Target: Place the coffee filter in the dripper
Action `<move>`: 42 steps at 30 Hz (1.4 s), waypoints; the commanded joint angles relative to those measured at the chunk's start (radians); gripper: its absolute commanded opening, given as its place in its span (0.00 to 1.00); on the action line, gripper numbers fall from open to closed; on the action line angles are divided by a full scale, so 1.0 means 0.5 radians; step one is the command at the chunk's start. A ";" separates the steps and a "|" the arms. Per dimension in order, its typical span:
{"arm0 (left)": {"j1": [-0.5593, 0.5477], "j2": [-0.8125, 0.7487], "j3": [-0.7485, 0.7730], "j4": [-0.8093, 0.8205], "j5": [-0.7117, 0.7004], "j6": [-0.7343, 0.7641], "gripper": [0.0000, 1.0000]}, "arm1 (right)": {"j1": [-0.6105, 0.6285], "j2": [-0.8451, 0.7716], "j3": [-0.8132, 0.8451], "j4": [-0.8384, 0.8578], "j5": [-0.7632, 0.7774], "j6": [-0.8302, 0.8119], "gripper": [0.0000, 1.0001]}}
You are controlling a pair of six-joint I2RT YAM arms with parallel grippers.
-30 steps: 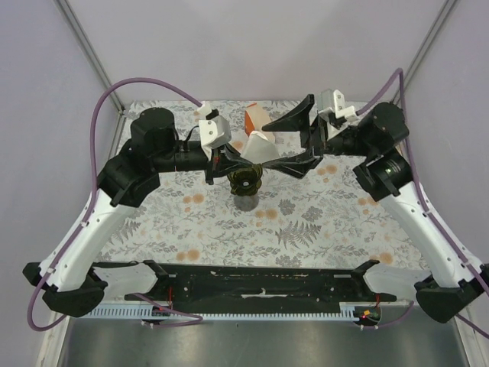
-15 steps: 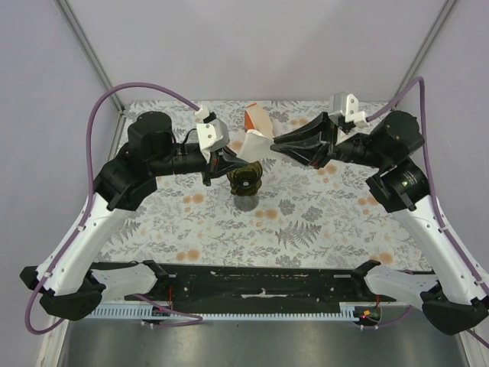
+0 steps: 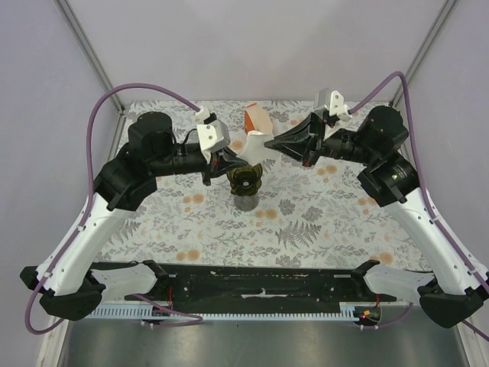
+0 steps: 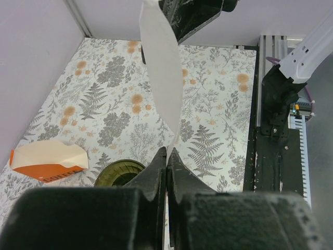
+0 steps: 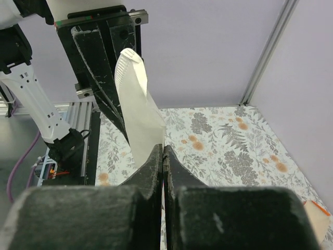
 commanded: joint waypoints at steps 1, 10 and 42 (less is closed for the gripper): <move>-0.005 -0.015 0.063 0.033 -0.067 -0.019 0.02 | 0.011 -0.040 0.063 -0.063 -0.142 -0.085 0.00; -0.008 0.025 0.109 0.011 0.113 -0.092 0.58 | 0.032 -0.031 0.072 -0.167 -0.179 -0.043 0.00; -0.005 0.065 0.133 0.223 -0.052 -0.264 0.26 | 0.134 0.101 0.204 -0.357 -0.112 -0.178 0.00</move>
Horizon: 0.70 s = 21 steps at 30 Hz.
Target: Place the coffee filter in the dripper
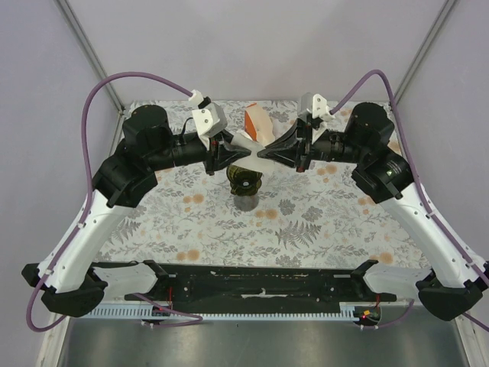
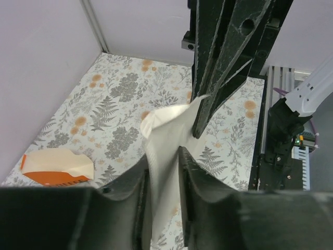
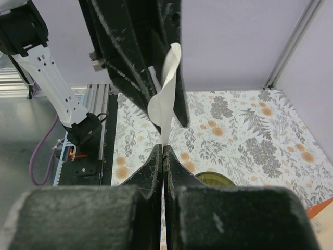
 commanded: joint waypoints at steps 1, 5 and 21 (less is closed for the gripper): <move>-0.003 0.007 0.030 0.052 0.093 -0.036 0.10 | 0.016 0.017 0.078 -0.080 -0.078 -0.096 0.00; -0.006 -0.014 -0.003 0.030 0.023 -0.051 0.02 | 0.016 -0.111 0.002 -0.037 0.160 -0.136 0.30; -0.003 -0.066 -0.147 0.128 0.001 -0.134 0.02 | 0.562 -0.339 -0.299 0.414 1.094 -0.875 0.41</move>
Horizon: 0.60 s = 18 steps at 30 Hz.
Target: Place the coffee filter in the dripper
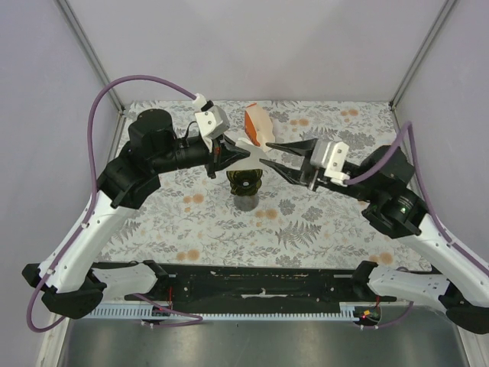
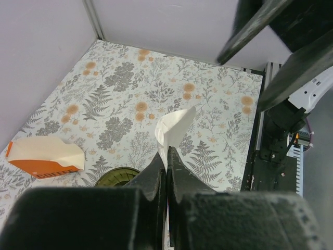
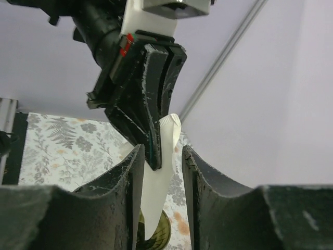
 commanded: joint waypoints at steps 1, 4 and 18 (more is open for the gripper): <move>-0.006 -0.040 -0.034 0.115 0.024 -0.064 0.02 | 0.042 0.095 0.084 0.027 0.191 -0.231 0.41; -0.003 -0.040 -0.040 0.121 0.034 -0.079 0.02 | 0.054 0.129 0.111 -0.004 0.154 -0.265 0.38; -0.003 -0.046 -0.040 0.149 0.058 -0.079 0.02 | 0.060 0.150 0.130 -0.108 0.227 -0.283 0.00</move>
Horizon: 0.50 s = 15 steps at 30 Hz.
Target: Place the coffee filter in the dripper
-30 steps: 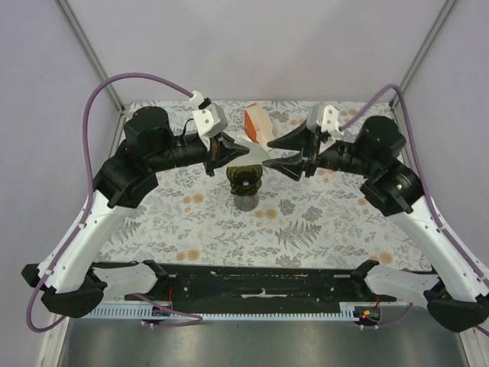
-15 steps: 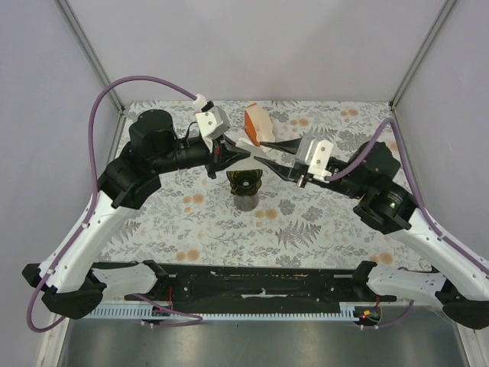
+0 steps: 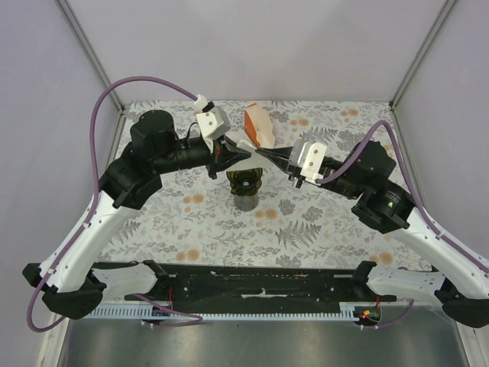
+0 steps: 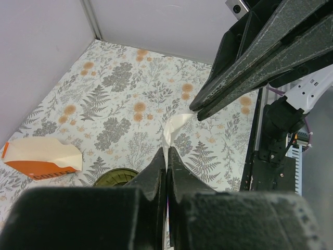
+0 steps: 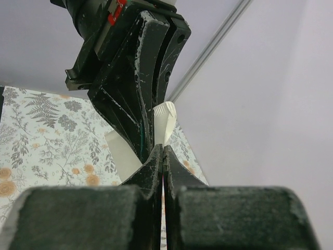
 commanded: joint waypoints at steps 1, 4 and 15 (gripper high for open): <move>-0.003 -0.037 0.017 0.094 0.041 -0.060 0.02 | 0.011 0.020 0.120 -0.069 0.063 -0.033 0.00; -0.003 -0.034 0.023 0.091 0.054 -0.056 0.02 | 0.011 0.053 0.132 -0.106 0.081 -0.049 0.00; -0.003 -0.016 0.039 0.091 0.112 -0.038 0.02 | 0.011 0.130 0.157 -0.179 0.033 -0.092 0.00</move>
